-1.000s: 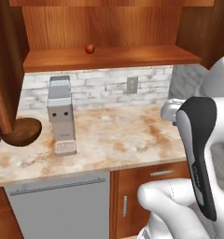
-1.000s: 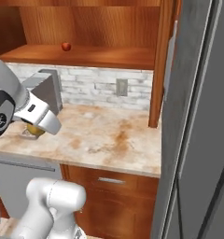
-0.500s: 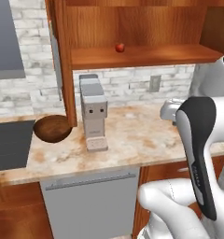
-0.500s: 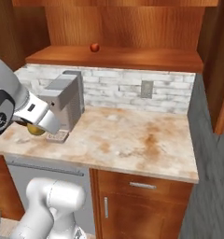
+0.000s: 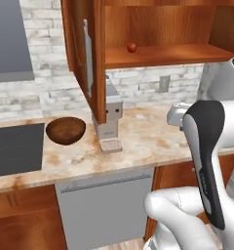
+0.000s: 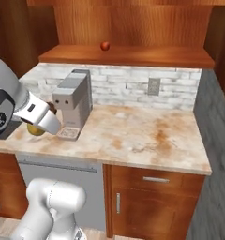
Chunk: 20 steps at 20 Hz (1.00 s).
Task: Pick the apples from the cabinet and place them in one bowl. Pick the garlic from the sink and place it in the other bowl.
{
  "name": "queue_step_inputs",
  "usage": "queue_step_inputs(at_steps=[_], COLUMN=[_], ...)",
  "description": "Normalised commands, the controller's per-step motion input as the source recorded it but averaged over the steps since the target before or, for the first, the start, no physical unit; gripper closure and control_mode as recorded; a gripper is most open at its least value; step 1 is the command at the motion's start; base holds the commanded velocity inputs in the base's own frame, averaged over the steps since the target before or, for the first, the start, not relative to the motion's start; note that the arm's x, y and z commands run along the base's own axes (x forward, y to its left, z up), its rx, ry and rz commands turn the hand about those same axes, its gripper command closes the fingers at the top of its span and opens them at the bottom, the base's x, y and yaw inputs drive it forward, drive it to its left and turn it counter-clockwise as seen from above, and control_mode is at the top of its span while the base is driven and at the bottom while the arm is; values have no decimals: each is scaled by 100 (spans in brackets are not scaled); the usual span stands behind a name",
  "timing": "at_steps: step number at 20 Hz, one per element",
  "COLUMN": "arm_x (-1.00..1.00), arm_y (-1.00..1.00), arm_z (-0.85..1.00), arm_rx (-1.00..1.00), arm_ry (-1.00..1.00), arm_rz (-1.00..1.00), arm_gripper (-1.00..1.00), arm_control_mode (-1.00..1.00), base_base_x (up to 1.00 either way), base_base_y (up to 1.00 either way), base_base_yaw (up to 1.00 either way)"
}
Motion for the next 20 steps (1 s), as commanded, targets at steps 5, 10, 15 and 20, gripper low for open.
queue_step_inputs(at_steps=[5, 10, 15, 20], arm_x=[0, 0, 0, 0], arm_y=[0, 0, 0, 0], arm_z=[0, 0, 0, 0], arm_rx=[0, 0, 0, 0], arm_ry=[0, 0, 0, 0], arm_rz=[0, 0, 0, 0], arm_gripper=[100, 100, 100, 100], arm_control_mode=[100, 100, 100, 100], base_base_x=[-18, -6, -22, 0], base_base_y=[59, 68, 53, 61], base_base_yaw=[-3, 0, -4, -5])
